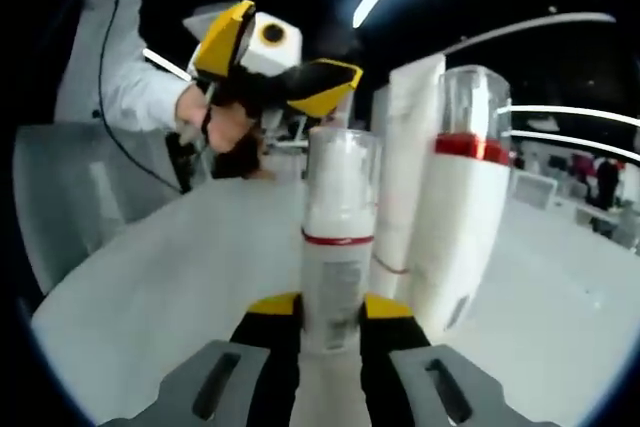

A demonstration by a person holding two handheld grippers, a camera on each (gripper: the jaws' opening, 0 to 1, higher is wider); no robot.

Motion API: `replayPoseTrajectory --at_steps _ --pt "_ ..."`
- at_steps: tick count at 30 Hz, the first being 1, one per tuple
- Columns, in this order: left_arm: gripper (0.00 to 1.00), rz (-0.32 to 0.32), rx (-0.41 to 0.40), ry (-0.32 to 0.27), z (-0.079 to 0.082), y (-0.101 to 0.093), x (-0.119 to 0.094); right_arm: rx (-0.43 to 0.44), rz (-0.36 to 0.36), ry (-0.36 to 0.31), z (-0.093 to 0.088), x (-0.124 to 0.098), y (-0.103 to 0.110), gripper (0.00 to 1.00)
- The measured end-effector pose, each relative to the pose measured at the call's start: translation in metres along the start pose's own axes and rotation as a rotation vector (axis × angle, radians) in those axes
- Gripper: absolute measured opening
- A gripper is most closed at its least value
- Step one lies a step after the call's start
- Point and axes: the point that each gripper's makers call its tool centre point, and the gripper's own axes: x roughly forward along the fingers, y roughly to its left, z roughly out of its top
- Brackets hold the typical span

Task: Arrange the skincare products in the storage area until every visible bottle or jar stands upright without overlapping.

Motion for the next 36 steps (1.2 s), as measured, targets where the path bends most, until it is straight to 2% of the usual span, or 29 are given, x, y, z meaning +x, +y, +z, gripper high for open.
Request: replayPoseTrajectory --at_steps 2,9,16,25,30,36 --pt "0.21 -0.001 0.01 0.008 -0.001 0.0 0.001 -0.001 0.009 0.001 0.0 0.0 0.0 0.15" --pt "0.21 0.007 0.098 0.095 -0.014 0.0 0.004 -0.015 0.025 0.016 0.0 0.004 -0.004 0.15" --pt "0.21 0.021 0.135 0.119 -0.011 0.005 0.007 -0.014 0.026 0.016 0.0 0.005 -0.006 0.15" --pt "0.21 0.028 0.201 0.191 -0.014 0.01 0.01 -0.028 0.026 0.018 0.0 0.005 -0.009 0.16" --pt "0.21 0.018 0.201 0.219 -0.02 0.01 0.013 -0.021 0.028 0.02 -0.001 0.005 -0.012 0.16" --pt "0.22 0.03 0.204 0.216 -0.018 0.012 0.013 -0.026 0.029 0.017 -0.001 0.005 -0.012 0.16"
